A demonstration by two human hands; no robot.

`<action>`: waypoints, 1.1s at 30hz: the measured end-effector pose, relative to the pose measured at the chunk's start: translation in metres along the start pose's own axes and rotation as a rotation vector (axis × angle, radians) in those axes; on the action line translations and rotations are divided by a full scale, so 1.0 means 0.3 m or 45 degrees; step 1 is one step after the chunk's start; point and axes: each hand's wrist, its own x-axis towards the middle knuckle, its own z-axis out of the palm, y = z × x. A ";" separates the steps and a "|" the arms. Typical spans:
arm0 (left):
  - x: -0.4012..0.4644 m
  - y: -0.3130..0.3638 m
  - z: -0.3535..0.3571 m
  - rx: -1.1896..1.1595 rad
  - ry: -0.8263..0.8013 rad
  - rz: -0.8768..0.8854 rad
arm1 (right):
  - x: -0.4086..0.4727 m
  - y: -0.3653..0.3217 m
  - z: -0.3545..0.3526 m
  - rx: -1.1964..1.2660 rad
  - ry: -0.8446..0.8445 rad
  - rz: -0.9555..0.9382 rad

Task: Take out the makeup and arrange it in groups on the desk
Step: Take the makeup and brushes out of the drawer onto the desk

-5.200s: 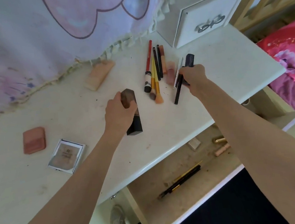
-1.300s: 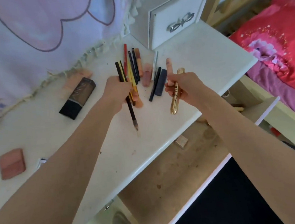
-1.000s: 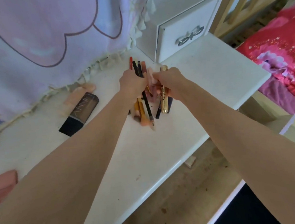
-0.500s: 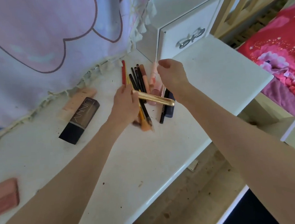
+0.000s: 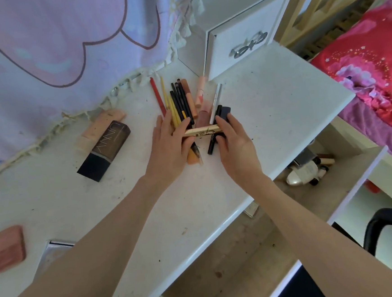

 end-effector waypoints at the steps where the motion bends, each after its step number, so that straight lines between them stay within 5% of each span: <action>1: -0.003 -0.004 0.001 -0.038 0.024 -0.014 | 0.001 0.003 0.003 -0.034 0.072 -0.050; 5: 0.001 0.012 -0.009 -0.328 0.114 -0.183 | 0.001 0.003 0.016 -0.139 0.255 -0.225; 8: -0.012 0.022 -0.012 -0.414 0.110 -0.310 | 0.001 -0.039 0.017 0.046 0.235 -0.098; 16: -0.111 0.010 0.023 0.115 0.097 -0.213 | 0.057 -0.131 0.051 0.140 0.105 0.037; 22: -0.115 0.021 0.021 0.115 0.065 -0.255 | -0.004 -0.065 0.066 -0.156 0.401 -0.187; 27: -0.117 0.032 0.019 0.193 0.032 -0.247 | -0.069 0.015 0.066 -0.173 -0.025 -0.057; 33: -0.117 0.039 0.012 0.123 0.040 -0.252 | -0.189 0.067 0.035 -0.383 0.004 0.054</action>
